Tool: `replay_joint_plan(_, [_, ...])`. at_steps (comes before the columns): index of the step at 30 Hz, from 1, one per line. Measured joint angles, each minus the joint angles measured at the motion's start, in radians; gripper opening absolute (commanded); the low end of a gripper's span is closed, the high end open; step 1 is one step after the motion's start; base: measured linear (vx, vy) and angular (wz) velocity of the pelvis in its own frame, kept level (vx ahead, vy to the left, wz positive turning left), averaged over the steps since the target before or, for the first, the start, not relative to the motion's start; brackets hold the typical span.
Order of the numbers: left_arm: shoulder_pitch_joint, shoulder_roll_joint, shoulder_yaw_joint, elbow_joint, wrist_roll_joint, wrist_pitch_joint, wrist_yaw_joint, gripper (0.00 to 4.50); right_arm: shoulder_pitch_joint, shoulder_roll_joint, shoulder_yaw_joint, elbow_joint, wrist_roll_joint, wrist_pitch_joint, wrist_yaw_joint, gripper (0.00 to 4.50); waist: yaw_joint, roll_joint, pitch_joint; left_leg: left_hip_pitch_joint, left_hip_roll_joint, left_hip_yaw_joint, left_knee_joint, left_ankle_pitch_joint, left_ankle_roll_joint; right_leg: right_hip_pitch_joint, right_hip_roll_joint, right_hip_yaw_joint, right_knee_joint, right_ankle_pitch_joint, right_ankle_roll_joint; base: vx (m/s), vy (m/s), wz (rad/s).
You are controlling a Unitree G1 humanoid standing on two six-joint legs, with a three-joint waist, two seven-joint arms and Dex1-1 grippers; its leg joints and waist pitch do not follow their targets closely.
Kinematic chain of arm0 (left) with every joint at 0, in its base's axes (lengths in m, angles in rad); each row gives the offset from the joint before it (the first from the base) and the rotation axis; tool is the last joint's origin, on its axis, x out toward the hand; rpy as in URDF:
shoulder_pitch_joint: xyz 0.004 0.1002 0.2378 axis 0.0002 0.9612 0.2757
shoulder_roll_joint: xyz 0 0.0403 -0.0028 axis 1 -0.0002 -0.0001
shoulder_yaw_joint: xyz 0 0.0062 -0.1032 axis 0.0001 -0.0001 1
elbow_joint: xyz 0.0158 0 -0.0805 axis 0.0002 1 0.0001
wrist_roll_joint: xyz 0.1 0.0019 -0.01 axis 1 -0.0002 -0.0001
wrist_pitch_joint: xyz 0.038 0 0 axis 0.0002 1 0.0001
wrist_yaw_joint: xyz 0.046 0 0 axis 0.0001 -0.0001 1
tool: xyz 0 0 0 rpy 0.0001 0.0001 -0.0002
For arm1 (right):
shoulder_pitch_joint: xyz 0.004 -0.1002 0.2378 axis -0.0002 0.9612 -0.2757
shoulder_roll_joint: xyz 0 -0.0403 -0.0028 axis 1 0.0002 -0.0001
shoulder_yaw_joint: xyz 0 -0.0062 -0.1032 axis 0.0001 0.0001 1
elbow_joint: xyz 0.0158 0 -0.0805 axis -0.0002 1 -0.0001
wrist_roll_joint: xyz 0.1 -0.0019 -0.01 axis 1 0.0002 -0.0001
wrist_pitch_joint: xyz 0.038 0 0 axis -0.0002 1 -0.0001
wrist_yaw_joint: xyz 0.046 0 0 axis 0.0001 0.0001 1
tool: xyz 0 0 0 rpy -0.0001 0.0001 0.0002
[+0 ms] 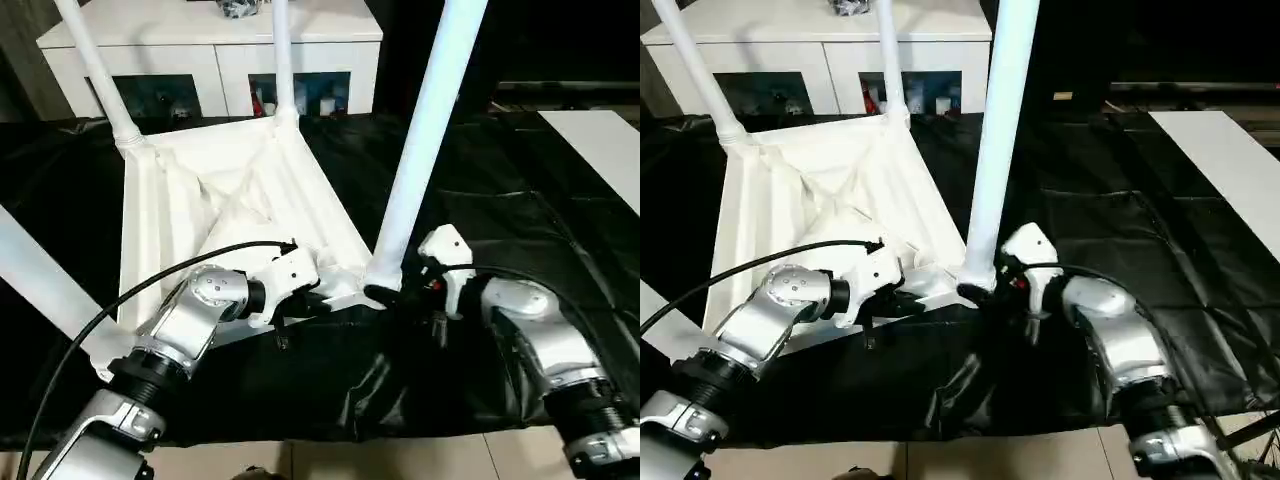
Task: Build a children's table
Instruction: Rotate leg to tighten
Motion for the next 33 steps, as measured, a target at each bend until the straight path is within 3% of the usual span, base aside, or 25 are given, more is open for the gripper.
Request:
replay_joint_plan(13, [-0.006,0.002,-0.002,0.015,0.0,-0.016,-0.003,0.0,-0.029,0.028,-0.001,0.067,-0.004,-0.024,0.008,2.89,-0.002,-0.001,0.0,0.0,0.0,0.0,0.0,0.0,0.0,0.0,0.0,0.0,0.0,0.0,0.0,0.0,0.0,0.0])
replay_joint_plan(22, [-0.003,0.01,0.004,0.015,-0.001,-0.005,0.002,0.0,-0.031,0.068,-0.003,0.098,-0.014,-0.056,-0.042,2.74,-0.009,-0.005,0.0,0.001,0.0,0.0,-0.001,0.0,0.0,0.0,0.0,0.0,0.0,0.0,-0.001,0.0,0.0,0.0])
replay_joint_plan(29, [-0.026,-0.09,0.035,0.016,0.021,0.122,0.161,0.0,-0.031,0.217,-0.046,0.106,-0.076,-0.029,-0.397,2.72,-0.033,-0.008,0.0,0.002,0.0,0.002,-0.003,0.0,-0.001,-0.003,0.0,0.003,-0.003,0.0,-0.001,0.0,0.0,0.0])
replay_joint_plan(33, [-0.084,-0.204,0.049,0.078,0.048,0.194,0.312,0.0,-0.099,0.301,-0.09,0.171,-0.114,0.017,-0.644,2.72,-0.034,-0.007,0.0,-0.001,-0.001,0.003,-0.004,0.0,-0.001,-0.003,0.0,0.005,-0.008,0.001,-0.001,0.0,0.0,0.0])
